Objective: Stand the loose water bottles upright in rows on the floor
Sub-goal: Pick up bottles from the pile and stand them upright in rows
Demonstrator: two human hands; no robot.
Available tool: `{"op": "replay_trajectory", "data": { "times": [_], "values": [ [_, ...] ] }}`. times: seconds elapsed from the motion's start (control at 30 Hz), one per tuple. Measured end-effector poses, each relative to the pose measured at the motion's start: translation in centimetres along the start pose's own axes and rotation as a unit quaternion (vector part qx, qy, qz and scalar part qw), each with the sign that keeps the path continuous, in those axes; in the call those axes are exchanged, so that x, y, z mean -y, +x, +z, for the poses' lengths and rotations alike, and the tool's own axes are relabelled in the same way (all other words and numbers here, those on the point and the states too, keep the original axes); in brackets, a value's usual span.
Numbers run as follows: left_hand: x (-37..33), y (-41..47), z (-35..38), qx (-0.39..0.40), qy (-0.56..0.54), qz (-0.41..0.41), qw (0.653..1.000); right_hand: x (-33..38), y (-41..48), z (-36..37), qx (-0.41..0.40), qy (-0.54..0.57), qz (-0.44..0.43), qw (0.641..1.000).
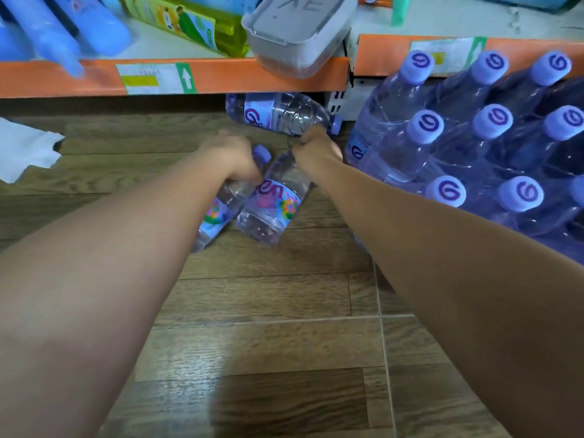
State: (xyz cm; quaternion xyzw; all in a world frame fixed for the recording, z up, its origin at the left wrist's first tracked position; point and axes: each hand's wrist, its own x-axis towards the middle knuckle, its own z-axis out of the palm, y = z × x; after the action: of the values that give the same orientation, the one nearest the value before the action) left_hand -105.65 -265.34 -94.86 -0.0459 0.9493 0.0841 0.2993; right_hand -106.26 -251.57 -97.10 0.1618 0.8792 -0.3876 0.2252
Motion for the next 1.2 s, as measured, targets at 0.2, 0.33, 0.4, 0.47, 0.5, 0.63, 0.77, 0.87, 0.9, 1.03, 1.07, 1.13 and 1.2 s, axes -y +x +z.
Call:
{"op": "replay_trajectory", "data": {
  "times": [0.2,0.33,0.4,0.47,0.5,0.63,0.77,0.87,0.9,1.03,1.07,1.13,1.2],
  "values": [
    [0.5,-1.1,2.0,0.045,-0.064,0.011,0.997,-0.1,-0.9,0.1,0.017,0.111,0.032,0.993],
    [1.9,-2.4,2.7,0.019,-0.045,0.018,0.999,-0.5,-1.7,0.2,0.066,0.052,0.047,0.995],
    [2.3,-3.4,2.8,-0.008,0.002,0.020,1.000,-0.6,-2.4,0.1,0.087,0.029,0.040,0.995],
    [2.5,-4.3,2.8,-0.027,0.019,0.028,0.999,-0.4,-3.7,-0.2,0.100,0.009,0.018,0.995],
    [2.6,-4.8,2.7,-0.031,0.009,0.034,0.999,-0.2,-4.3,-0.4,0.106,0.001,-0.003,0.994],
    [2.0,-7.3,1.5,-0.041,0.048,0.060,0.996,1.4,-7.4,-2.6,0.146,-0.064,-0.106,0.981],
    [0.7,-10.4,0.1,-0.059,0.154,0.068,0.984,2.4,-10.7,-4.4,0.214,-0.161,-0.166,0.949],
    [-0.1,-12.3,0.0,-0.054,0.197,0.099,0.974,1.8,-12.9,-5.3,0.234,-0.139,-0.184,0.945],
    [-0.4,-13.0,0.0,-0.047,0.207,0.113,0.971,1.6,-13.5,-5.5,0.236,-0.133,-0.191,0.944],
    [-0.9,-15.6,-0.4,-0.048,0.215,0.135,0.966,0.5,-16.1,-6.8,0.220,-0.164,-0.230,0.934],
    [-1.1,-16.2,-0.5,-0.054,0.208,0.138,0.967,0.2,-16.6,-7.2,0.217,-0.177,-0.236,0.931],
    [-1.4,-17.2,-0.8,-0.065,0.195,0.143,0.968,-0.6,-17.7,-8.2,0.218,-0.212,-0.246,0.920],
    [-1.9,-17.9,-1.2,-0.071,0.191,0.150,0.968,-1.6,-18.4,-9.2,0.222,-0.250,-0.254,0.908]
  ]
}}
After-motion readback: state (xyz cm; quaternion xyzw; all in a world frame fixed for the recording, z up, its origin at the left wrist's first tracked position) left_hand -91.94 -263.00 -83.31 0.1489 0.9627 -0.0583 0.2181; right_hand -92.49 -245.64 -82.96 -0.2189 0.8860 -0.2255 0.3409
